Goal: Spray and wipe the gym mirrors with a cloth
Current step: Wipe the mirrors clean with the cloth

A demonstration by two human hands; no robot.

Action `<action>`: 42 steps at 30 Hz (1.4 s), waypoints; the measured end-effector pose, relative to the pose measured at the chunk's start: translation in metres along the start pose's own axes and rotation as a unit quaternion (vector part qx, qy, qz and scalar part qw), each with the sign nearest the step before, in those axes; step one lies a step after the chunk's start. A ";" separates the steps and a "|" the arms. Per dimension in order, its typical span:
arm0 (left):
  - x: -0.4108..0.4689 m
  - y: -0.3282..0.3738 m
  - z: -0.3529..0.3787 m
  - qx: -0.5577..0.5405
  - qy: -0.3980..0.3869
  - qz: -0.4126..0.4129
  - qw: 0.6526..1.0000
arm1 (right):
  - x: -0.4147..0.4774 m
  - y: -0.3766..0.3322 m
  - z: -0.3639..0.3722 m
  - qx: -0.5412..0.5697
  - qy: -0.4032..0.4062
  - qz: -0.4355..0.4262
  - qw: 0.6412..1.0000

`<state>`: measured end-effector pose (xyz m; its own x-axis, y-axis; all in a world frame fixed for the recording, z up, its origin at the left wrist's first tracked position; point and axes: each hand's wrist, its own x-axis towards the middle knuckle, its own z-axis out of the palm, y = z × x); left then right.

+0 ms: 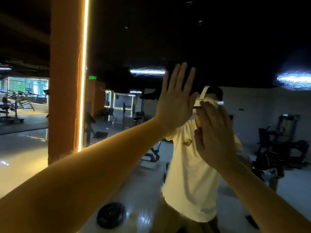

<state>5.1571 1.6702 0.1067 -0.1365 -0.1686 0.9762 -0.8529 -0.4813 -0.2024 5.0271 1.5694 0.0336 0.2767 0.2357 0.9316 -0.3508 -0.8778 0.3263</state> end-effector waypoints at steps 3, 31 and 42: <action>-0.004 0.025 0.003 0.011 -0.030 0.072 0.997 | 0.000 0.018 -0.013 -0.015 0.028 0.092 0.995; -0.172 -0.024 0.002 -0.019 -0.019 -0.169 0.985 | 0.004 -0.025 0.023 -0.108 -0.020 0.161 0.981; -0.171 -0.004 -0.002 -0.025 -0.113 0.094 0.989 | -0.004 -0.008 0.007 -0.088 -0.029 0.089 0.992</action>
<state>5.1829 1.7023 -0.0598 -0.1833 -0.4417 0.8782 -0.8476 -0.3816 -0.3688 5.0348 1.5728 0.0259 0.2462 0.0545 0.9677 -0.5478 -0.8158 0.1854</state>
